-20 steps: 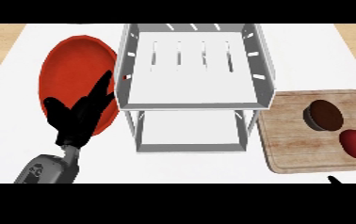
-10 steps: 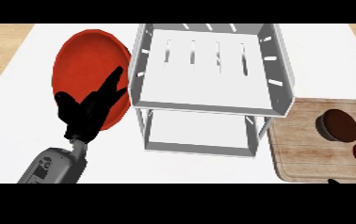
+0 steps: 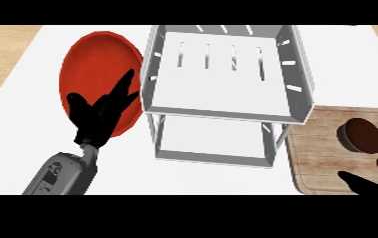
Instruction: Pick the cupcake from the cutting board and place it in the tiered basket
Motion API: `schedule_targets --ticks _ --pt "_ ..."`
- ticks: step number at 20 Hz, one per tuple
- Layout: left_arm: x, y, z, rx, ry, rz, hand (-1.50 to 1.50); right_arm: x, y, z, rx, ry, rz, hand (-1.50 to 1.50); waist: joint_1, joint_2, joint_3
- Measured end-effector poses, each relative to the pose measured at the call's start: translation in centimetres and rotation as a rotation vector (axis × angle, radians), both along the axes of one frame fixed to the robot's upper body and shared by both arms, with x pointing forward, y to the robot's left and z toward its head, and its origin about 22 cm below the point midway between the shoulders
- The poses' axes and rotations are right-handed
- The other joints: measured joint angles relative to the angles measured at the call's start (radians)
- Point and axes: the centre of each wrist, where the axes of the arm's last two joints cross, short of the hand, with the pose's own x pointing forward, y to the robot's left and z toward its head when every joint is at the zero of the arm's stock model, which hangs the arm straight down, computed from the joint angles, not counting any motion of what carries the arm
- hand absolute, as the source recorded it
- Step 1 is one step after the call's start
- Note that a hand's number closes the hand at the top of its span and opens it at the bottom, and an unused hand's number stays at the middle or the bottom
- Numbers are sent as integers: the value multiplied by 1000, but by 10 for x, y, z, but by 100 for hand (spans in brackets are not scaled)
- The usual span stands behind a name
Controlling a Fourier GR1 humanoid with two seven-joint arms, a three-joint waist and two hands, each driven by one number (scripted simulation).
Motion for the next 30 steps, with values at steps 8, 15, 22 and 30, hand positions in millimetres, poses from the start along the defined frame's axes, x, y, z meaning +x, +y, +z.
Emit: schedule_targets --ticks 8,15,22,30 --pt "1 8 -7 -4 12 32 0 59 63 17 -9 92 34 -150 -35 -17 7" --pt "-5 17 -11 -13 19 49 0 83 85 12 -53 153 14 -150 -57 -23 10" --pt "-6 19 -8 -10 24 61 0 85 81 12 -78 161 -36 -150 -67 -25 10" --pt "-3 21 -14 -20 21 54 0 90 77 -2 -71 170 -55 -150 -70 -26 10"
